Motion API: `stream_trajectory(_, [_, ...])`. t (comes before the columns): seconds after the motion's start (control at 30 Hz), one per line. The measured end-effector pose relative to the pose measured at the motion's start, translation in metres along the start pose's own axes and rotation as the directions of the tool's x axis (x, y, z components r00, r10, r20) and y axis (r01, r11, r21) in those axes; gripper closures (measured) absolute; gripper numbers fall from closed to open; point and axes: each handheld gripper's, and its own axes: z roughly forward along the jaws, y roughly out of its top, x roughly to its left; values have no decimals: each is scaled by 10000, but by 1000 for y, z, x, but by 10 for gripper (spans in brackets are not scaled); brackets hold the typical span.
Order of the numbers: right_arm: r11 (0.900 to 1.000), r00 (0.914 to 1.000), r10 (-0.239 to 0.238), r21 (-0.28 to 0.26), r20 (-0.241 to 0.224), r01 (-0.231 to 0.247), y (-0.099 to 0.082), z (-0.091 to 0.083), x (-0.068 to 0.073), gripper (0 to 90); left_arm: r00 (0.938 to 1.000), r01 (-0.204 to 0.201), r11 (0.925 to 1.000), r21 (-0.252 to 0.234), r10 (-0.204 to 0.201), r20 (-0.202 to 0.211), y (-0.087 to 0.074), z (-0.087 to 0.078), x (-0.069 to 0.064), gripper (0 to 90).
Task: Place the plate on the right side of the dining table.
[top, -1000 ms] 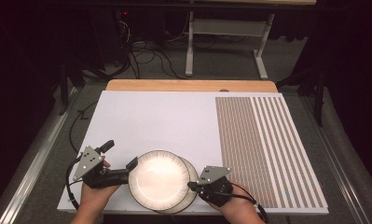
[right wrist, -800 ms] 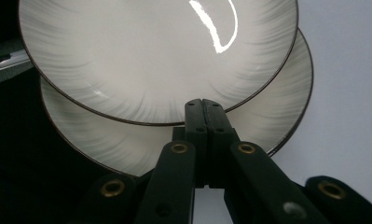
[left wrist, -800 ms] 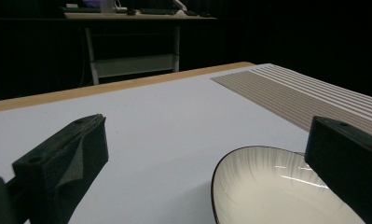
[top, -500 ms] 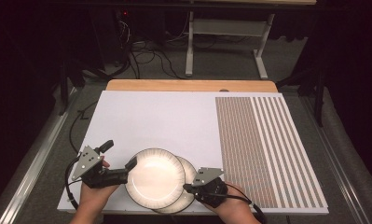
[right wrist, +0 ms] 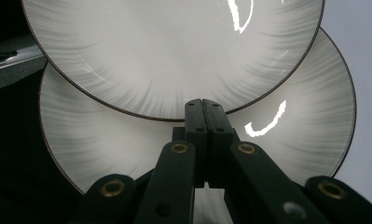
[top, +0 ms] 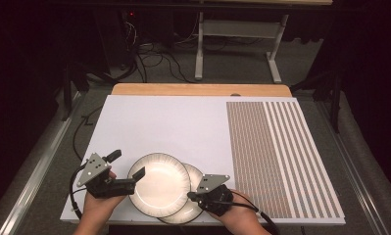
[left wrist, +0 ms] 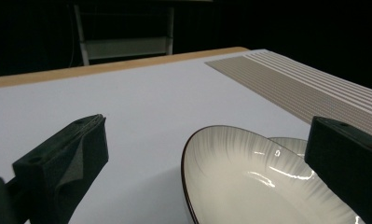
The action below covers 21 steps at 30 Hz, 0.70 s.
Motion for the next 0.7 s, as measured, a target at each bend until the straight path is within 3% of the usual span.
stream_trajectory(0.13, [10000, 10000, 9, -24, 9, -9, 0, 0, 0, 900, 9997, 211, 9970, 751, -222, 129, -2, 3, -1, 2])
stream_trajectory(0.27, [10000, 10000, -10, -9, 26, 10, 0, 0, -1, 900, 9964, 732, 9840, 1624, -791, 302, -9, 7, -1, 2])
stream_trajectory(0.43, [10000, 10000, -68, -35, 45, 68, 0, 0, -1, 900, 9869, 1269, 9580, 2571, -1479, 641, -16, 10, 0, 16])
stream_trajectory(0.67, [10000, 9999, -63, 19, 78, 63, 0, 0, 0, 900, 9760, 1605, 9301, 3304, -1995, 877, -20, 11, -1, 72])
stream_trajectory(0.7, [10000, 10000, 9, -9, 91, -9, 0, 0, 0, 900, 9727, 1742, 9228, 3435, -2156, 860, -20, 11, -1, 84])
